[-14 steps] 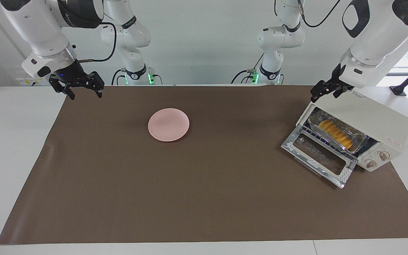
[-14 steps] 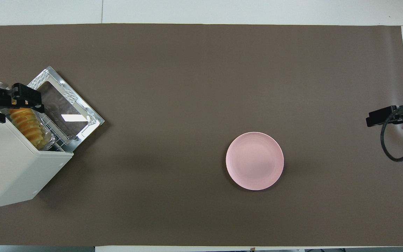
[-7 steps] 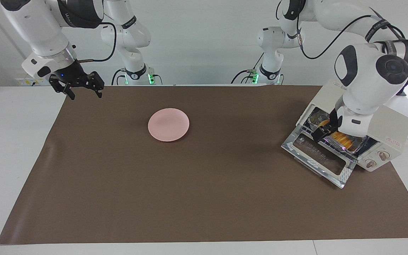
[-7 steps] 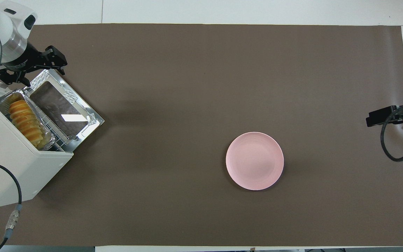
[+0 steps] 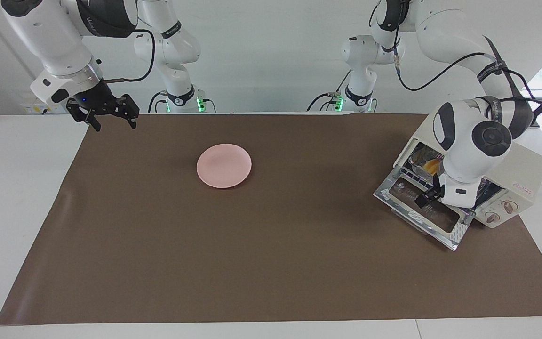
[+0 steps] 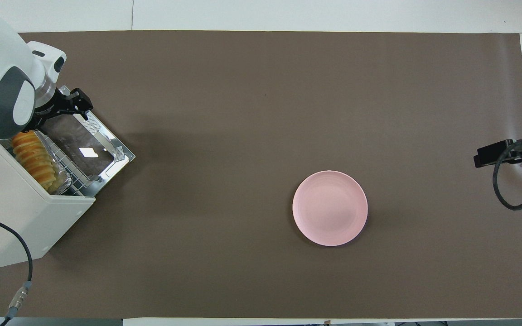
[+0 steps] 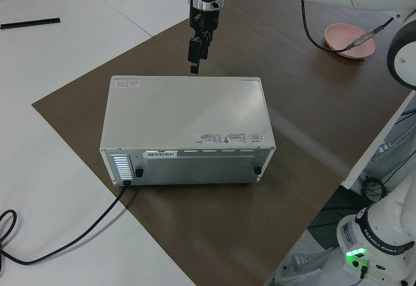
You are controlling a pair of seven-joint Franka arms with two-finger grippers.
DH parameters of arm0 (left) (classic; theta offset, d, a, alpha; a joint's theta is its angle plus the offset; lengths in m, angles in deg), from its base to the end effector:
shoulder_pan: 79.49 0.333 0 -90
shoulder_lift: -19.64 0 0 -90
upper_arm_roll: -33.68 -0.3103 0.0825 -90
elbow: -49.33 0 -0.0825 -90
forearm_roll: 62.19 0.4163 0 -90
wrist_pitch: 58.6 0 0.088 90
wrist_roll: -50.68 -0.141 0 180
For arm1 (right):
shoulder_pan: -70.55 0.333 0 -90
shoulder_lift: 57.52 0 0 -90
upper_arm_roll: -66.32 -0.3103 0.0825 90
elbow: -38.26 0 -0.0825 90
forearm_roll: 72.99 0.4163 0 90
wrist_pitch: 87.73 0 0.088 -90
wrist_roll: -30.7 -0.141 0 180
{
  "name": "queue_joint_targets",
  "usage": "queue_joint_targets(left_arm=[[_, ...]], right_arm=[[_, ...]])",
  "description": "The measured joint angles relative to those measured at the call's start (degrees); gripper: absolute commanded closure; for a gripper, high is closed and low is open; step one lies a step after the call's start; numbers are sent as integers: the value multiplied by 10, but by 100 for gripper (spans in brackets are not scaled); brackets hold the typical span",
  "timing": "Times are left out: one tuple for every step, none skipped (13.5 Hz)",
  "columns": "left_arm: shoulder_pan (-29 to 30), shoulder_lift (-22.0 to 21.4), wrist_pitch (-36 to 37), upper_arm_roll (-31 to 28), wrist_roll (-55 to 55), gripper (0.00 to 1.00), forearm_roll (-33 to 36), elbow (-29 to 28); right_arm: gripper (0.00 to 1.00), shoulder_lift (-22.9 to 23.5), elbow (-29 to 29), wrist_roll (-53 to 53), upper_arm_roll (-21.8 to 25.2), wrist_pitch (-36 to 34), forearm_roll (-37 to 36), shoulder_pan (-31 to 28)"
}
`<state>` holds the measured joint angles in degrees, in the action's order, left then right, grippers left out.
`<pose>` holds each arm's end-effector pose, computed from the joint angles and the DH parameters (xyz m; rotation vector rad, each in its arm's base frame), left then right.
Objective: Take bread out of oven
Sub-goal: 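Reach into the oven and grasp the foil tray with the left gripper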
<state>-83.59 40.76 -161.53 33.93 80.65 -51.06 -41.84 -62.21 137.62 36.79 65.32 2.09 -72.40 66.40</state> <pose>0.6698 -0.0279 0.3597 -2.8596 -0.5621 0.1484 0.5535 -0.0287 0.5494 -3.1222 -0.0793 0.1307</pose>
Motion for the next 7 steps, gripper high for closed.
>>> queue_joint_targets(left_arm=[[0,-7,-1,0,0,0,1,-11],[0,-12,-1,-1,1,0,8,-17],[0,-16,-1,-2,1,0,18,-21],[0,-18,-1,-3,1,0,27,-24],[0,-21,-1,-4,1,0,31,-29],[0,-24,-1,-5,2,0,32,-36],[0,-27,-1,-6,3,0,32,-47]], right_arm=[[0,0,0,0,0,0,0,0],[0,0,0,0,0,0,0,0],[0,0,0,0,0,0,0,0],[0,0,0,0,0,0,0,0],[0,0,0,0,0,0,0,0],[0,0,0,0,0,0,0,0],[0,0,0,0,0,0,0,0]])
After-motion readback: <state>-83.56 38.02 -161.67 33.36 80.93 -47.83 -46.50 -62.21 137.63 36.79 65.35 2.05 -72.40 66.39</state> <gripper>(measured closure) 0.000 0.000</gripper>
